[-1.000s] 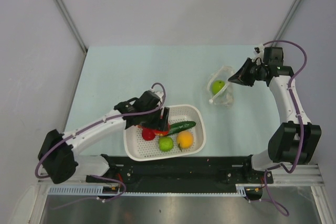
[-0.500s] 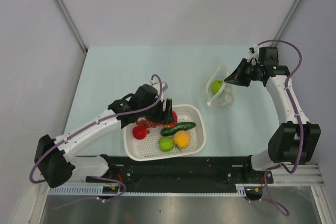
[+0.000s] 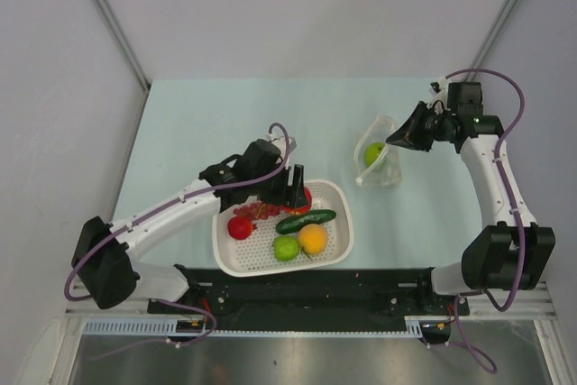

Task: Open the zip-top bag and remove the fake food

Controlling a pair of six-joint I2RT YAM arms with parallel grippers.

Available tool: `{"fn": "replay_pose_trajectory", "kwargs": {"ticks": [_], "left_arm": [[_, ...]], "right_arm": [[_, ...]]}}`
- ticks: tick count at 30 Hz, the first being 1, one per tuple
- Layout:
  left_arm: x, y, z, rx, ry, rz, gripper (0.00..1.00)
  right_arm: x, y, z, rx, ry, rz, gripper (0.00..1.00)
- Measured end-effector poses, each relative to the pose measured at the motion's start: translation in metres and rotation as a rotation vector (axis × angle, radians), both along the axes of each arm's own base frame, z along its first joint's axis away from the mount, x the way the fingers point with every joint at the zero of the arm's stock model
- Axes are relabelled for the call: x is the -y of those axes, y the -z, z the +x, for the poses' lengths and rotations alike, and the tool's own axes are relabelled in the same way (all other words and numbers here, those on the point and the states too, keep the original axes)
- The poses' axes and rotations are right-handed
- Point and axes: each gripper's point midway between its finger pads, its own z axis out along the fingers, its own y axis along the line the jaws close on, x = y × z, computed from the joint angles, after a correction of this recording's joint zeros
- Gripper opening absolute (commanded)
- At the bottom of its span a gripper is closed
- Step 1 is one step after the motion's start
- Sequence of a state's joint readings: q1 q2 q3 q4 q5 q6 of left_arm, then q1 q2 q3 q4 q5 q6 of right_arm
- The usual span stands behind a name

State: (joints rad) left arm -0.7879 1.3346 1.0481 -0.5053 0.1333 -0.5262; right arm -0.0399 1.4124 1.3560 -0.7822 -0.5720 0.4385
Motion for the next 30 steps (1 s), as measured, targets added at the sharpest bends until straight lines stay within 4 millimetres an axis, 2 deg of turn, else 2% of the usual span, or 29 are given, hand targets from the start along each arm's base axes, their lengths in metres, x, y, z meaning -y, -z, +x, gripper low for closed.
{"fn": "replay_pose_trajectory", "kwargs": {"ticks": [4, 8, 12, 15, 16, 18, 19, 22, 24, 27, 30], "left_arm": [[-0.023, 0.019, -0.013, -0.031, -0.033, 0.071, 0.97], [-0.035, 0.033, -0.021, -0.054, -0.049, 0.130, 0.99], [-0.033, 0.032, -0.026, -0.035, -0.030, 0.147, 0.90], [-0.022, 0.023, -0.025, -0.010, -0.001, 0.108, 0.67], [-0.014, 0.016, -0.022, 0.003, 0.013, 0.074, 0.55], [0.009, -0.002, -0.013, 0.018, 0.045, 0.001, 0.45], [0.026, -0.014, -0.005, 0.030, 0.062, -0.045, 0.37], [0.077, -0.044, 0.022, 0.058, 0.109, -0.175, 0.29], [0.111, -0.055, 0.040, 0.069, 0.137, -0.249, 0.28], [0.144, -0.058, 0.059, 0.061, 0.160, -0.310, 0.26], [0.169, -0.049, 0.072, 0.038, 0.175, -0.334, 0.25]], "right_arm": [[0.000, 0.000, -0.005, -0.008, -0.004, -0.011, 0.00], [0.000, 0.003, -0.008, -0.021, -0.007, -0.022, 0.00], [-0.001, 0.004, -0.010, -0.027, -0.012, -0.026, 0.00], [-0.002, 0.004, -0.011, -0.029, -0.017, -0.026, 0.00], [-0.003, 0.003, -0.012, -0.028, -0.019, -0.026, 0.00], [-0.004, 0.002, -0.014, -0.026, -0.023, -0.025, 0.00], [-0.005, 0.001, -0.015, -0.024, -0.025, -0.025, 0.00], [-0.006, -0.002, -0.018, -0.018, -0.029, -0.021, 0.00], [-0.008, -0.005, -0.020, -0.016, -0.032, -0.012, 0.00], [-0.011, -0.011, -0.023, -0.015, -0.033, 0.015, 0.00], [-0.015, -0.016, -0.025, -0.015, -0.031, 0.041, 0.00]]}}
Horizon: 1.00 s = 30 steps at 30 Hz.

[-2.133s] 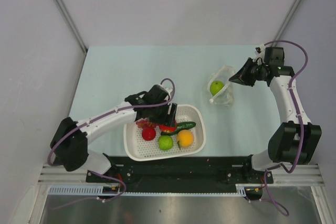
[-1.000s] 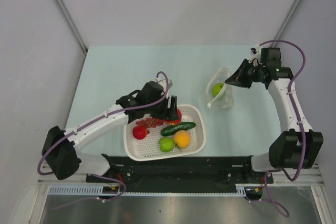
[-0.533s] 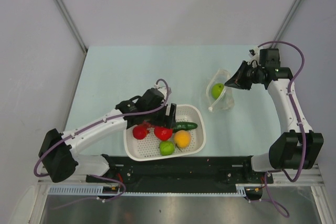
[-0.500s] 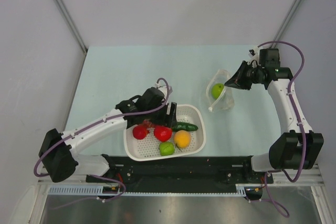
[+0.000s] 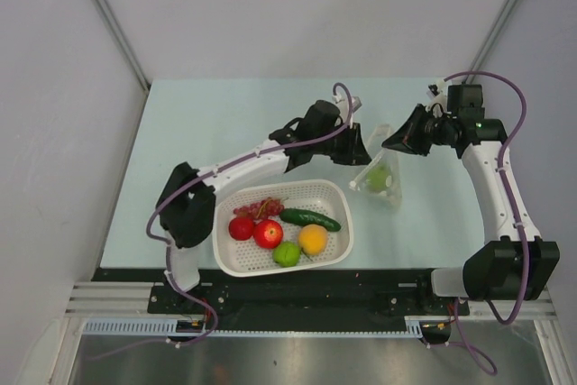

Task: Open the zip-top bag and remove the fake food

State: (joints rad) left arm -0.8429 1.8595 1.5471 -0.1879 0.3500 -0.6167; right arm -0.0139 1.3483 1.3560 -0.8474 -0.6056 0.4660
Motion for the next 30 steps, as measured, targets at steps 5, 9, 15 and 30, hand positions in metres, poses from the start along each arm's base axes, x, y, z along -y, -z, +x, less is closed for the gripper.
{"fn": "replay_pose_trajectory", "kwargs": {"ticks": [5, 9, 15, 30], "left_arm": [[0.029, 0.018, 0.015, -0.034, 0.016, -0.005, 0.22], [0.045, 0.033, 0.019, -0.046, 0.029, 0.012, 0.32], [0.057, 0.069, 0.010, -0.086, 0.054, 0.074, 0.50], [0.048, 0.115, 0.029, -0.037, -0.114, 0.227, 0.79]], "right_arm": [[-0.005, -0.005, -0.003, -0.015, 0.001, 0.043, 0.00], [-0.008, -0.008, -0.003, -0.022, 0.003, 0.068, 0.00], [-0.008, -0.008, -0.003, -0.024, 0.005, 0.069, 0.00], [-0.007, -0.004, -0.014, -0.065, 0.005, 0.056, 0.00]]}}
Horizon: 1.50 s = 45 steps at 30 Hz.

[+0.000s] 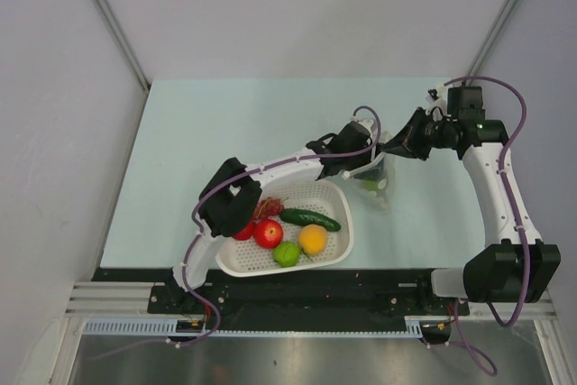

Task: Open the zip-top bag and remove the fake food

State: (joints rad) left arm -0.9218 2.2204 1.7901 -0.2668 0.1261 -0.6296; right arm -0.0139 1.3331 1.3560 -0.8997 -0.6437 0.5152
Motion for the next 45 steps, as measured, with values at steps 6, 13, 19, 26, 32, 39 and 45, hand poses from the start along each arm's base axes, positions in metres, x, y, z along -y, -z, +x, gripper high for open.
{"fn": "replay_pose_trajectory", "kwargs": {"ticks": [6, 13, 19, 26, 32, 39, 45], "left_arm": [[-0.003, 0.002, 0.009, 0.016, -0.055, 0.022, 0.94], [0.000, 0.013, 0.015, -0.006, -0.130, 0.034, 0.89], [0.007, 0.025, 0.020, -0.047, -0.190, 0.026, 0.85], [0.015, 0.029, 0.021, -0.071, -0.223, -0.008, 0.44], [0.017, 0.029, 0.022, -0.048, -0.213, -0.033, 0.15], [0.000, 0.019, 0.010, -0.018, -0.155, 0.004, 0.00], [-0.014, -0.018, -0.007, 0.015, -0.035, 0.001, 0.00]], "right_arm": [[-0.001, 0.000, -0.003, -0.005, -0.004, 0.001, 0.00], [-0.002, -0.001, -0.007, -0.012, -0.005, -0.002, 0.00], [0.001, 0.000, -0.014, -0.018, -0.001, -0.019, 0.00], [0.003, 0.004, -0.024, -0.033, -0.005, -0.042, 0.00], [0.006, 0.002, -0.030, -0.011, -0.022, -0.060, 0.00], [0.011, 0.005, -0.028, -0.013, -0.019, -0.072, 0.00], [0.015, 0.016, -0.013, -0.026, -0.006, -0.089, 0.00]]}}
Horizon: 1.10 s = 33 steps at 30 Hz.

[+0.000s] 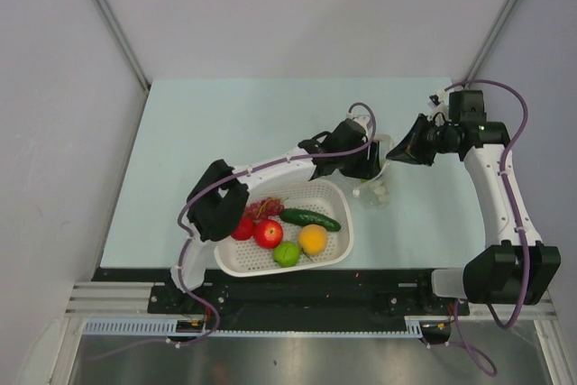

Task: Open the zip-top bag and remove the fake food

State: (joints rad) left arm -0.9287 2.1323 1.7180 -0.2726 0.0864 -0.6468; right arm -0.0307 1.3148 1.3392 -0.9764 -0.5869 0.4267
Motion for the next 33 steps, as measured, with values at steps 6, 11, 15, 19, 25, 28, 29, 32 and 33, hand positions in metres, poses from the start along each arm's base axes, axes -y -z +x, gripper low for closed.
{"fn": "replay_pose_trajectory", "kwargs": {"ticks": [6, 11, 15, 19, 25, 28, 29, 32, 33], "left_arm": [[-0.004, -0.052, -0.021, 0.060, 0.152, -0.051, 0.00], [-0.009, -0.075, -0.034, 0.102, 0.241, -0.068, 0.00], [-0.020, -0.091, -0.043, 0.130, 0.288, -0.079, 0.00], [-0.036, -0.112, -0.047, 0.172, 0.299, -0.095, 0.00], [-0.082, -0.167, -0.036, 0.238, 0.224, -0.183, 0.00], [-0.119, -0.183, -0.030, 0.250, 0.153, -0.223, 0.00], [-0.129, -0.182, -0.029, 0.248, 0.133, -0.224, 0.00], [-0.159, -0.165, -0.037, 0.215, 0.085, -0.206, 0.00], [-0.165, -0.155, -0.043, 0.191, 0.083, -0.192, 0.00]], "right_arm": [[0.007, 0.003, 0.011, 0.024, 0.020, -0.023, 0.00], [0.021, 0.003, 0.018, 0.039, 0.064, -0.036, 0.00], [0.029, 0.005, 0.025, 0.046, 0.088, -0.046, 0.00], [0.031, 0.011, 0.029, 0.034, 0.091, -0.057, 0.00], [0.038, 0.016, 0.038, 0.034, 0.113, -0.062, 0.00], [0.047, 0.017, 0.046, 0.035, 0.152, -0.048, 0.00], [0.052, 0.017, 0.050, 0.035, 0.172, -0.036, 0.00], [0.067, 0.019, 0.065, 0.028, 0.236, 0.000, 0.00], [0.068, 0.019, 0.070, 0.025, 0.246, 0.009, 0.00]]}}
